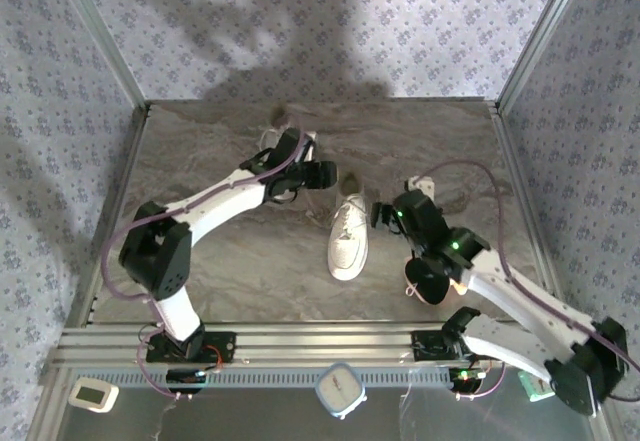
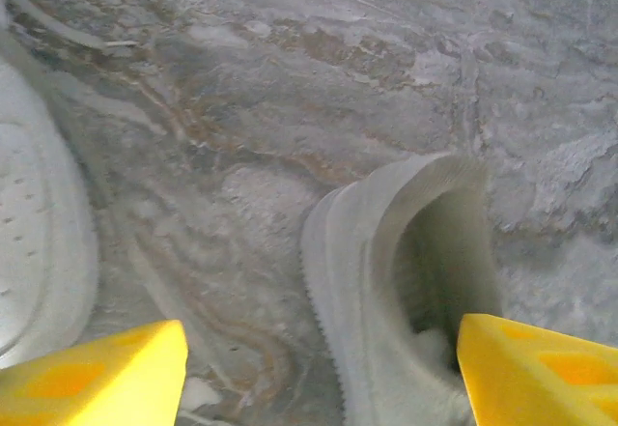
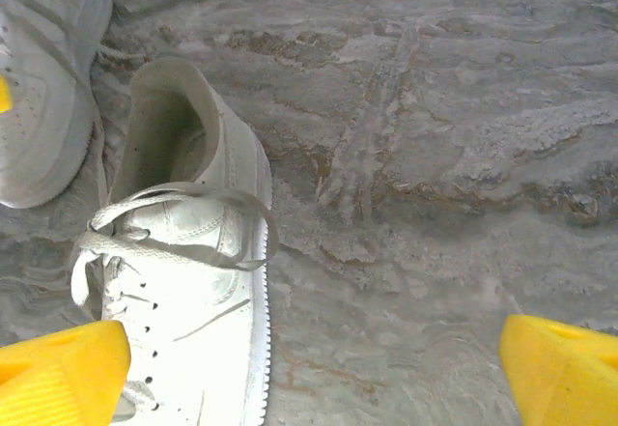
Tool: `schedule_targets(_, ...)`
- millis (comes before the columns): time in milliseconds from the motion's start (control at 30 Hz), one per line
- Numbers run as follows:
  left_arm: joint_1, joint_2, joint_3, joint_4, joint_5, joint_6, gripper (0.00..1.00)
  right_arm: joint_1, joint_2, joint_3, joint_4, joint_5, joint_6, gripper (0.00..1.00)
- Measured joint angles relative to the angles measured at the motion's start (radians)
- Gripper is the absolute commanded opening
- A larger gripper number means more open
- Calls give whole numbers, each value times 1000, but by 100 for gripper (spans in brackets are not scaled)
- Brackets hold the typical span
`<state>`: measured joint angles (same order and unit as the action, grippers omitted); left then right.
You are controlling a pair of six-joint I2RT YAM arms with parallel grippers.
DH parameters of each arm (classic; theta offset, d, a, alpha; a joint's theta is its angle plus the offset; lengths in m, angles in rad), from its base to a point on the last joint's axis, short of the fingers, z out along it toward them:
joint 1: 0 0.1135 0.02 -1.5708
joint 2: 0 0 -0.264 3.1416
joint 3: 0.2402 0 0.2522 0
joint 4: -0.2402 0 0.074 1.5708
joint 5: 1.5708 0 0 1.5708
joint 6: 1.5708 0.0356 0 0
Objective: Tie the shoes
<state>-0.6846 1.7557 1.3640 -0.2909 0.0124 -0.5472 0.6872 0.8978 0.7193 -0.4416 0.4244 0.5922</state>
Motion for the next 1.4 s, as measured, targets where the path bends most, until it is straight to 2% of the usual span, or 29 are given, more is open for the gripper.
schedule_targets(300,-66,184,247,-198,1,-1,62,-23,-230,-103,-39,41,45,100)
schedule_targets(533,-84,318,372,-327,-30,7,54,-37,-301,-122,-92,52,49,100)
schedule_targets(667,-82,373,422,-376,-41,14,40,-38,-322,-122,-114,59,48,100)
schedule_targets(900,-84,395,472,-410,-59,19,6,-38,-331,-124,-127,66,49,100)
schedule_targets(967,-83,399,490,-428,-67,17,0,-38,-334,-128,-130,68,49,99)
schedule_targets(1200,-39,435,599,-454,-89,23,0,-42,-336,-134,-133,71,48,100)
schedule_targets(1400,40,533,821,-473,-101,41,0,-51,-336,-134,-134,70,48,100)
